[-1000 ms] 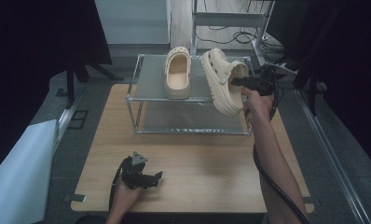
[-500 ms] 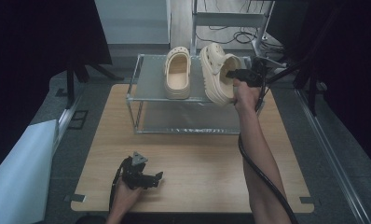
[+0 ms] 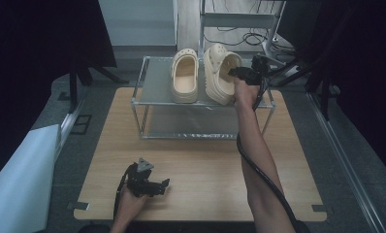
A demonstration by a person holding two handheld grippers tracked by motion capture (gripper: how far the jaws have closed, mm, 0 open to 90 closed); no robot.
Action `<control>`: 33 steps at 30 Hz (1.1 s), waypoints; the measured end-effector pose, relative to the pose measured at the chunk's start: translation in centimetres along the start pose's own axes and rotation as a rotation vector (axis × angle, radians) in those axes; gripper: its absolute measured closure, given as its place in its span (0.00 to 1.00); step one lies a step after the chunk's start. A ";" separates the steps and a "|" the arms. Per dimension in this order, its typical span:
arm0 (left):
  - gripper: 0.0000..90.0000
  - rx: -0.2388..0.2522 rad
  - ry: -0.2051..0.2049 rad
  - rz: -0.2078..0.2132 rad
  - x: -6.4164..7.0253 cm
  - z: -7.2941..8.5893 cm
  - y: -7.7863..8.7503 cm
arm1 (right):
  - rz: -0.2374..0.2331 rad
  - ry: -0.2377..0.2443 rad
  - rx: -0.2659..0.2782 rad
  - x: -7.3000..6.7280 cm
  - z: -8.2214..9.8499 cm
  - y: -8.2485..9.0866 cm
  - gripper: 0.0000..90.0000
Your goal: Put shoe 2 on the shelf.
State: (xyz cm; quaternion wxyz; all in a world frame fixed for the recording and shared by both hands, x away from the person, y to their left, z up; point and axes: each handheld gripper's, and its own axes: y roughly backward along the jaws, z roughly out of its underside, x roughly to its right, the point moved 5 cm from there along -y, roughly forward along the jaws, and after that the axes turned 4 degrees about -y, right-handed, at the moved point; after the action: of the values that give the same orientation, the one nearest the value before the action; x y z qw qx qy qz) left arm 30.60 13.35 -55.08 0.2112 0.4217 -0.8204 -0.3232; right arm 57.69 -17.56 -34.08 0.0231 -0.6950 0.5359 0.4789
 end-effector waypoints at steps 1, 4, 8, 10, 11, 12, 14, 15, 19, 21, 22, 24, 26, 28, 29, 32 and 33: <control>0.00 -0.003 -0.003 -0.001 0.0 0.0 0.0 | -0.007 0.003 0.000 -0.2 0.1 -0.2 0.73; 0.00 -0.004 -0.004 0.002 0.1 0.0 0.0 | -0.013 0.017 0.003 -0.5 0.3 -0.6 0.67; 0.00 -0.004 -0.006 0.001 0.1 0.1 0.0 | -0.021 0.023 0.018 -0.9 0.4 -1.0 0.62; 0.00 -0.005 -0.006 0.001 0.1 0.1 -0.1 | -0.024 0.035 0.021 -1.0 0.4 -1.3 0.57; 0.00 -0.005 -0.007 0.001 0.2 0.1 -0.1 | -0.026 0.040 0.018 -1.0 0.5 -1.6 0.55; 0.00 -0.006 -0.007 0.001 0.2 0.1 -0.1 | -0.029 0.043 0.014 -1.0 0.5 -1.8 0.53; 0.00 -0.008 -0.007 0.001 0.2 0.1 -0.1 | -0.026 0.056 0.015 -1.2 0.6 -2.2 0.51; 0.00 -0.010 -0.008 0.002 0.2 0.1 -0.1 | -0.020 0.062 0.017 -1.3 0.7 -2.3 0.51; 0.00 -0.010 -0.009 0.004 0.2 0.1 -0.2 | -0.007 0.079 0.029 -1.7 0.9 -2.9 0.48; 0.00 -0.011 -0.010 0.005 0.3 0.1 -0.2 | -0.012 0.085 0.033 -1.7 0.9 -2.9 0.46; 0.00 -0.010 -0.010 0.004 0.3 0.1 -0.2 | -0.017 0.088 0.034 -1.7 0.9 -2.9 0.45; 0.00 -0.012 -0.010 0.004 0.3 0.1 -0.2 | -0.052 0.087 0.022 -1.7 0.9 -2.8 0.39; 0.00 -0.014 -0.012 0.004 0.3 0.1 -0.2 | -0.087 0.070 0.011 -1.6 0.8 -2.7 0.37; 0.00 -0.014 -0.013 0.005 0.3 0.1 -0.2 | -0.112 0.065 0.000 -1.6 0.8 -2.5 0.35; 0.00 -0.015 -0.014 0.004 0.3 0.1 -0.3 | -0.124 0.065 -0.009 -1.5 0.8 -2.4 0.34; 0.00 -0.018 -0.017 0.004 0.4 0.1 -0.3 | -0.165 0.094 -0.036 -1.1 1.0 -1.8 0.30; 0.00 -0.018 -0.017 0.004 0.4 0.1 -0.3 | -0.165 0.094 -0.036 -1.1 1.0 -1.8 0.30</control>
State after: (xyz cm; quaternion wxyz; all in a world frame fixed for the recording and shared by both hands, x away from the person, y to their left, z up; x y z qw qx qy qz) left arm 30.48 12.89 -55.38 0.2086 0.4153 -0.8201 -0.3338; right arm 58.53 -15.42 -34.71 0.0248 -0.7588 0.4686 0.4517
